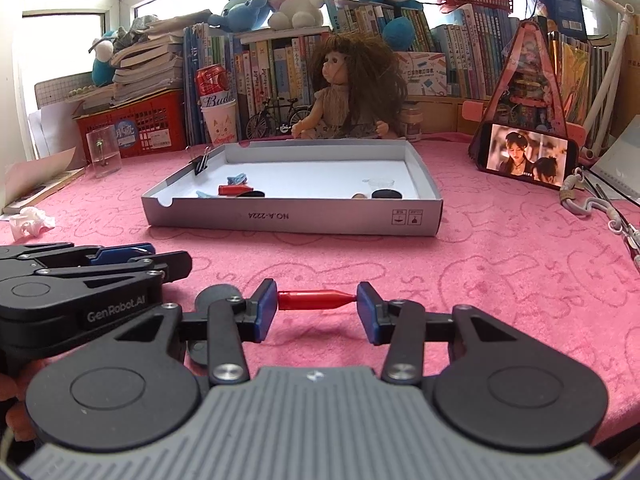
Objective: Organize rigid objects
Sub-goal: 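Carry the binder clip with the left tool while the right carries the marker over the tray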
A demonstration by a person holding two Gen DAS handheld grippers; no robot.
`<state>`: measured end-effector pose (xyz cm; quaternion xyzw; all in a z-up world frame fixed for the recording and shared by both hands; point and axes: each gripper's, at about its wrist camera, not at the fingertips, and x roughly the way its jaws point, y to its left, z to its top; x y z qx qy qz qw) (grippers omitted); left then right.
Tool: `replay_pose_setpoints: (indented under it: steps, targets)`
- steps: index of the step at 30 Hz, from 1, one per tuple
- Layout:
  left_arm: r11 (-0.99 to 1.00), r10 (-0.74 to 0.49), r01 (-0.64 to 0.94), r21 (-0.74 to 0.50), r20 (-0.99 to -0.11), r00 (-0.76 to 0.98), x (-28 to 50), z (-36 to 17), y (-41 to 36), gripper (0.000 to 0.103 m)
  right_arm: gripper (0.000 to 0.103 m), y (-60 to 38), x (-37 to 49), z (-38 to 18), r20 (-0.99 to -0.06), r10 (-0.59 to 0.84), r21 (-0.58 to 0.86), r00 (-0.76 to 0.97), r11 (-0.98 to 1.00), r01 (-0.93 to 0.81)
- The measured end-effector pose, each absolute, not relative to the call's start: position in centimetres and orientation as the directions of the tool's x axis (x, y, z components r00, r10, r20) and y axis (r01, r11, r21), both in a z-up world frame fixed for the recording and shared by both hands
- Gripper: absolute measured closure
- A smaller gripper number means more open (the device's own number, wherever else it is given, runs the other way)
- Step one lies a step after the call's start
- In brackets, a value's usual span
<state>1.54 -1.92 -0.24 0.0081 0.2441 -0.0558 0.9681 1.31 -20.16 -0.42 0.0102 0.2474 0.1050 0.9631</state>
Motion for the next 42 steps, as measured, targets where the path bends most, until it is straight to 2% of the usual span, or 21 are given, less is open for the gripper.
replay_pose_setpoints:
  steps: [34,42]
  targets:
    - [0.994,-0.069,0.028,-0.102,-0.425,0.902,8.8,4.4,1.3,0.074,0.054,-23.6,7.2,2.6,-0.405,0.145,0.129,0.903,0.987,-0.101]
    - [0.991,-0.072,0.015,-0.131,-0.445,0.893,11.1,4.5,2.0,0.074,0.054,-23.7,8.6,2.9,-0.405,0.147,0.14,0.903,0.985,-0.098]
